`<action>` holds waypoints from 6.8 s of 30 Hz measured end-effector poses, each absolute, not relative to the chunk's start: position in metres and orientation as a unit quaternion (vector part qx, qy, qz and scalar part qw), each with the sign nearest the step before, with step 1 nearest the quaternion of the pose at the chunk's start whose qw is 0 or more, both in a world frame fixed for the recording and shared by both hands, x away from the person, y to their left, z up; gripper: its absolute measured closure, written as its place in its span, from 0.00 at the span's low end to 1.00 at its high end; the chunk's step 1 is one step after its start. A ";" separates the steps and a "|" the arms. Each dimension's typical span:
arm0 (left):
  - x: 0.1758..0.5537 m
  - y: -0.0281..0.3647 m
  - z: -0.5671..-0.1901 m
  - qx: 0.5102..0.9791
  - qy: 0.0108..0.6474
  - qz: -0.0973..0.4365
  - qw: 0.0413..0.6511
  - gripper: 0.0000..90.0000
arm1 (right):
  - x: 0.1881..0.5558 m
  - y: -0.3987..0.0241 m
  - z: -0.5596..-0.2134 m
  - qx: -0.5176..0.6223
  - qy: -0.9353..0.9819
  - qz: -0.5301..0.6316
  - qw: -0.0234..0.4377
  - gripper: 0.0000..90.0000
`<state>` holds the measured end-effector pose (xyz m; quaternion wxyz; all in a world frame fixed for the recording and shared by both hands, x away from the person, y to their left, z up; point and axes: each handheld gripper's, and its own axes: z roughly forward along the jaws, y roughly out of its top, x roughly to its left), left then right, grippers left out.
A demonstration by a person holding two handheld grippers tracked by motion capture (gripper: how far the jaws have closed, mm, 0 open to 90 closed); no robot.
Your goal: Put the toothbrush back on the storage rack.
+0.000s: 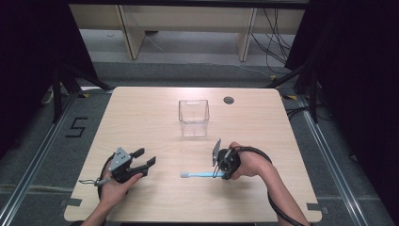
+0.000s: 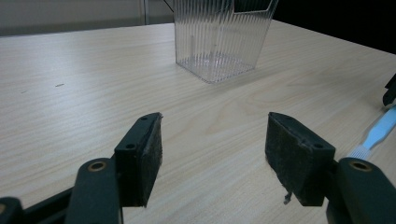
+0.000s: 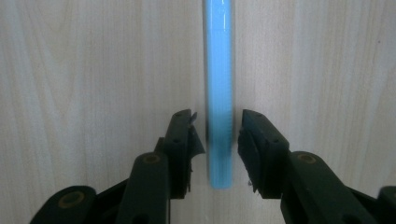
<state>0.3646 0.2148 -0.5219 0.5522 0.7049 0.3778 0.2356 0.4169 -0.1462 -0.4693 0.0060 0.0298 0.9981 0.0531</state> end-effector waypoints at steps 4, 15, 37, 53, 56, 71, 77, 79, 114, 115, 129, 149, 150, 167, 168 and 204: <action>0.365 0.215 -0.522 0.705 0.377 0.236 0.552 0.40 | 0.419 -0.142 -0.470 0.020 0.998 0.054 0.002 0.74; 0.365 0.215 -0.522 0.706 0.377 0.235 0.551 0.40 | 0.423 -0.126 -0.473 0.019 0.999 0.048 -0.007 0.75; 0.365 0.215 -0.522 0.704 0.378 0.233 0.554 0.40 | 0.424 -0.103 -0.475 0.007 0.999 0.038 -0.017 0.82; 0.364 0.215 -0.522 0.705 0.378 0.233 0.553 0.40 | 0.417 -0.101 -0.475 0.023 0.999 0.038 0.004 0.88; 0.365 0.215 -0.522 0.705 0.379 0.232 0.553 0.40 | 0.415 -0.102 -0.474 0.030 0.998 0.058 -0.004 0.88; 0.364 0.214 -0.522 0.705 0.379 0.233 0.552 0.40 | 0.411 -0.121 -0.455 0.098 0.984 0.140 0.050 0.88; 0.364 0.214 -0.522 0.706 0.379 0.234 0.551 0.40 | 0.410 -0.132 -0.449 0.110 0.974 0.188 0.064 0.88; 0.364 0.214 -0.522 0.706 0.379 0.233 0.551 0.40 | 0.410 -0.136 -0.448 0.115 0.969 0.205 0.072 0.88; 0.365 0.213 -0.523 0.703 0.383 0.229 0.555 0.40 | 0.401 -0.176 -0.464 0.259 0.829 0.469 0.159 0.88; 0.365 0.213 -0.523 0.703 0.383 0.229 0.555 0.40 | 0.400 -0.177 -0.465 0.267 0.824 0.476 0.153 0.88; 0.365 0.213 -0.523 0.703 0.383 0.228 0.555 0.41 | 0.397 -0.186 -0.473 0.305 0.744 0.568 0.174 0.88; 0.364 0.215 -0.522 0.700 0.376 0.240 0.558 0.43 | 0.390 -0.183 -0.479 0.314 0.695 0.620 0.181 0.88; 0.364 0.214 -0.522 0.699 0.372 0.243 0.560 0.43 | 0.390 -0.183 -0.479 0.313 0.696 0.619 0.187 0.88; 0.384 0.167 -0.456 0.680 0.334 0.167 0.631 0.48 | 0.386 -0.171 -0.479 0.328 0.698 0.609 0.187 0.88; 0.385 0.162 -0.452 0.685 0.334 0.163 0.627 0.48 | 0.388 -0.171 -0.478 0.319 0.701 0.608 0.195 0.88; 0.422 0.096 -0.425 0.696 0.309 0.075 0.644 0.83 | 0.387 -0.128 -0.476 0.309 0.721 0.586 0.204 0.88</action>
